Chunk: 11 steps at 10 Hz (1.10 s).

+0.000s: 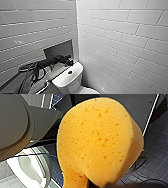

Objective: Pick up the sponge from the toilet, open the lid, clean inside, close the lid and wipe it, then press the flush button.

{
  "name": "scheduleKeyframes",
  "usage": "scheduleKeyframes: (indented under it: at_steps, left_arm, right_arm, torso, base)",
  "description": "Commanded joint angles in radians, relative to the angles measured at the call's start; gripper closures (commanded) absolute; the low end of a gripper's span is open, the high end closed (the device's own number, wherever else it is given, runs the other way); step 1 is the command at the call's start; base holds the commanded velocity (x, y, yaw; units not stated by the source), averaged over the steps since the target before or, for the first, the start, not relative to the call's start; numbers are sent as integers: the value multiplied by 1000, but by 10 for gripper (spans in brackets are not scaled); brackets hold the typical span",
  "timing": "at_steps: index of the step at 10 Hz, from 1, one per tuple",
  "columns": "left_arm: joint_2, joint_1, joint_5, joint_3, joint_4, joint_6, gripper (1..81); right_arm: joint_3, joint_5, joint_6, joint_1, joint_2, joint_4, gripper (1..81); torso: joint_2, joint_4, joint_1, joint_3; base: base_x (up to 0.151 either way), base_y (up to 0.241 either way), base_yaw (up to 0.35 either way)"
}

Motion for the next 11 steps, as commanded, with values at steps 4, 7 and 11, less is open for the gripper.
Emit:
scheduleKeyframes:
  at_steps: [4, 7, 11]
  left_arm:
    - [124, -208, 43, -252, 71, 0, 811]
    - [139, -185, 39, -312, 97, 0, 811]
    - [142, -185, 35, -318, 97, 0, 811]
  right_arm:
    - [27, -62, 0, 11, -15, -11, 811]
    - [27, -62, 0, 9, -7, -12, 811]
    - [27, -62, 0, 9, -5, -14, 811]
  torso:
    - [0, 0, 0, 0]
    - [0, 0, 0, -55]
    - [1, 0, 1, -144]
  base:
    - [0, 0, 0]
    - [0, 0, 0]
    - [0, 0, 0]
